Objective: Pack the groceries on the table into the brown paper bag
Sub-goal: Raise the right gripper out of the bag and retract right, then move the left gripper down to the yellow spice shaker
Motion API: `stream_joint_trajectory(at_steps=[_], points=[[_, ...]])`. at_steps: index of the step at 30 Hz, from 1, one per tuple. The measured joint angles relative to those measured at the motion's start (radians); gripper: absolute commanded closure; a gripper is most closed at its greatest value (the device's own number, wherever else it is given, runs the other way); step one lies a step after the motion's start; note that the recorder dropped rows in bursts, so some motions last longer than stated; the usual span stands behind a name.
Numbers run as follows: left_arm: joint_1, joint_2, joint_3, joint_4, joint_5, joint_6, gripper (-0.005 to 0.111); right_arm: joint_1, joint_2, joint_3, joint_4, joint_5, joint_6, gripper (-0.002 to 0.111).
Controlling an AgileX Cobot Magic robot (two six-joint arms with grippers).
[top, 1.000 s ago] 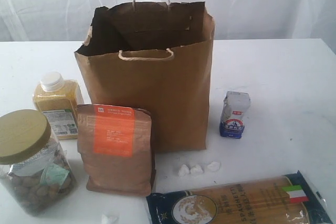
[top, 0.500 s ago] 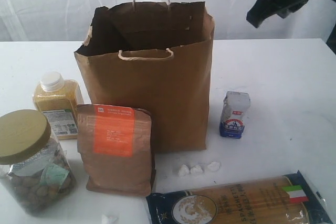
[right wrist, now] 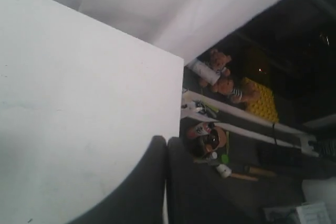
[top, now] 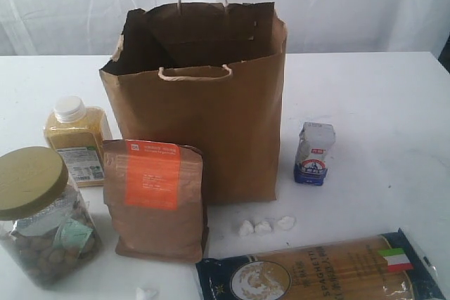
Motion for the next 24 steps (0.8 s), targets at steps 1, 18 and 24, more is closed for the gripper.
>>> stream_joint_trajectory(at_steps=[1,18,24], points=[[0.000,0.009,-0.003,-0.031,-0.083,0.010,0.107,-0.034,-0.003,0.000,0.017,0.000,0.000,0.108],[-0.001,1.074,-0.956,0.314,0.802,0.292,0.107,-0.264,0.149,0.016,0.564,0.137,-0.275,0.108],[-0.001,1.349,-1.402,0.309,1.419,0.920,0.107,-0.264,0.150,0.103,0.573,0.137,-0.279,0.108]])
